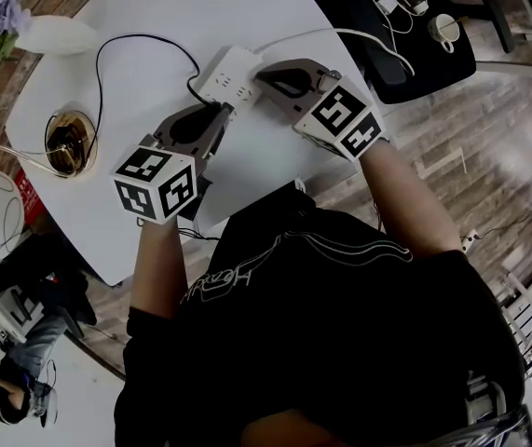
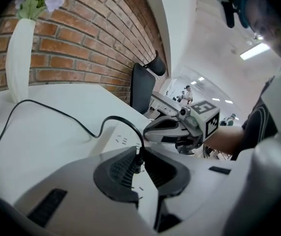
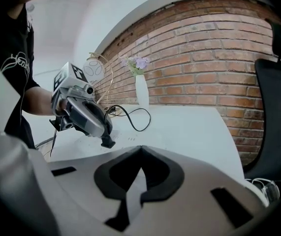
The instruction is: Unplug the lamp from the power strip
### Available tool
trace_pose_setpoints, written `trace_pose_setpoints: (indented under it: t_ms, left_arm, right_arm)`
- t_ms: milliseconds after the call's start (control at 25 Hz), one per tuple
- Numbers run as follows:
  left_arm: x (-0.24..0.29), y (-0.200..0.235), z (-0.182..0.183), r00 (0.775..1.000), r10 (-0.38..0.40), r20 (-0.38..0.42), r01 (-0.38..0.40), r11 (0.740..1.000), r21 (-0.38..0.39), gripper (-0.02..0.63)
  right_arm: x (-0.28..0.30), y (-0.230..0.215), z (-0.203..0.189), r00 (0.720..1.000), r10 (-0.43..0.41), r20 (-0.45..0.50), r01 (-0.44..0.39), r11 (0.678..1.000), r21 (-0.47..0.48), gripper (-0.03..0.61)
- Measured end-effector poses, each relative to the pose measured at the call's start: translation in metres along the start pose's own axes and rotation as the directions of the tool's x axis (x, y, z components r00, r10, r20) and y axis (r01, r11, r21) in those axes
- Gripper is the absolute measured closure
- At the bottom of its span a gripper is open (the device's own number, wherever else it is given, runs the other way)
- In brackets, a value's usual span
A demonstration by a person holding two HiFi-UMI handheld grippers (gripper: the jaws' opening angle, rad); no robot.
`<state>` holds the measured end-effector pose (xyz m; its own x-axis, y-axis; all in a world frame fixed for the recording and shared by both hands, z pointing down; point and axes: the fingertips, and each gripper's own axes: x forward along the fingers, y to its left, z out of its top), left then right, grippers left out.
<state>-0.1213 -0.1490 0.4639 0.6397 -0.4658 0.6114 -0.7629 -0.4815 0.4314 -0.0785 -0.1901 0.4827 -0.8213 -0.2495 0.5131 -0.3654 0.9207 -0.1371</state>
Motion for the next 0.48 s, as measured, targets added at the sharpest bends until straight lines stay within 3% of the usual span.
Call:
trace_pose_setpoints:
  t_ms: [80, 160, 320, 480]
  left_arm:
    - [0.0, 0.0, 0.0, 1.0, -0.01, -0.005, 0.01, 1.0, -0.025, 0.566]
    - [0.0, 0.0, 0.002, 1.0, 0.012, 0.001, -0.012, 1.0, -0.001, 0.566]
    - [-0.001, -0.003, 0.003, 0.994, 0.11, 0.024, -0.113, 0.978, 0.174, 0.569]
    - [-0.001, -0.01, 0.001, 0.982, 0.188, 0.028, -0.185, 0.909, 0.374, 0.574]
  right_arm:
    - [0.0, 0.0, 0.0, 1.0, -0.001, -0.007, 0.001, 1.0, -0.014, 0.581]
    - [0.0, 0.001, 0.0, 1.0, -0.004, -0.01, 0.003, 1.0, -0.019, 0.581]
    - [0.0, 0.001, 0.0, 1.0, -0.01, -0.017, 0.01, 0.999, -0.033, 0.581]
    - [0.002, 0.002, 0.0, 0.999, -0.025, -0.035, 0.023, 0.998, -0.066, 0.581]
